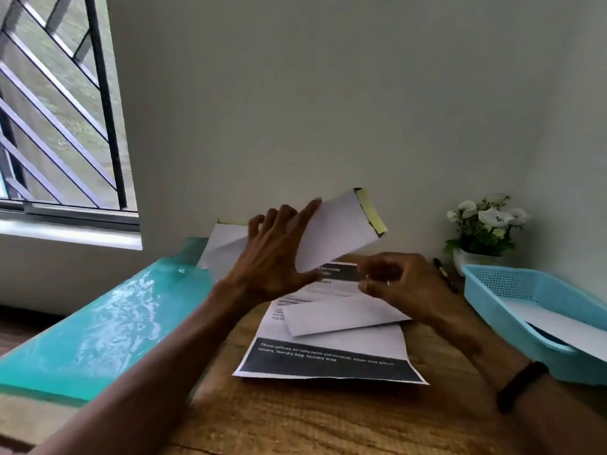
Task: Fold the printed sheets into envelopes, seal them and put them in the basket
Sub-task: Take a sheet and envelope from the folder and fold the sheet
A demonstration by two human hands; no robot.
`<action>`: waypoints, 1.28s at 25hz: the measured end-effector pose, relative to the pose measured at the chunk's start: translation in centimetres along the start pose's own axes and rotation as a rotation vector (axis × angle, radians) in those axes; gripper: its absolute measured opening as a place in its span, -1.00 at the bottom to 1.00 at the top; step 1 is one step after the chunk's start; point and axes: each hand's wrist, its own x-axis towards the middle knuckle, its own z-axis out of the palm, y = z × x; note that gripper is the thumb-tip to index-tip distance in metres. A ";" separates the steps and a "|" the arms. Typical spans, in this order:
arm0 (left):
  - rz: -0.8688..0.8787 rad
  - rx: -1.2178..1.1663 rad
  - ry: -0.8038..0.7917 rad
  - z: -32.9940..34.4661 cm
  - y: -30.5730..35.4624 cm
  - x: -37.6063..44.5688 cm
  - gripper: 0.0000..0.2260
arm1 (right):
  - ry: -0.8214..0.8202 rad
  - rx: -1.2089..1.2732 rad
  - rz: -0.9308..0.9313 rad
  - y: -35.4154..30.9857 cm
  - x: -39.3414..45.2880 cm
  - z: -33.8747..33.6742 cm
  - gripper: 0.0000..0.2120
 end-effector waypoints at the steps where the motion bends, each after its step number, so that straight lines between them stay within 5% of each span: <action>1: -0.068 -0.025 0.015 -0.4 -1.4 -0.3 0.14 | 0.029 -0.159 0.037 0.5 0.1 -0.5 -0.67; 4: -0.220 -0.112 0.073 -0.3 -3.1 -0.9 0.13 | -0.078 -0.468 0.191 1.5 0.0 -0.7 -0.43; 6: -0.290 -0.125 0.197 0.2 -3.1 -0.9 -0.22 | -0.174 -0.494 0.272 1.5 -0.1 -0.1 -0.28; 9: -0.321 -0.042 0.322 0.4 -3.3 -1.0 -0.59 | -0.120 -0.395 0.295 1.6 0.1 0.1 -0.38; 15: -0.313 -0.018 0.321 0.4 -4.4 -1.9 -0.62 | 0.068 0.037 0.406 3.8 1.0 -2.4 -0.76; 18: -0.356 -0.032 0.301 0.5 -4.7 -2.2 -0.60 | 0.225 0.089 0.277 4.2 1.5 -3.8 -0.90; 22: -0.427 0.008 0.311 0.2 -4.9 -2.2 -0.60 | 0.418 0.471 0.099 3.6 1.6 -4.3 -0.81; 26: -0.469 0.048 0.305 0.3 -4.9 -2.1 -0.61 | 0.291 0.816 0.042 2.7 1.4 -3.4 -0.68; 32: -0.463 0.053 0.297 1.0 -5.0 -1.9 -0.58 | 0.431 0.316 -0.067 2.8 1.0 -1.5 -0.78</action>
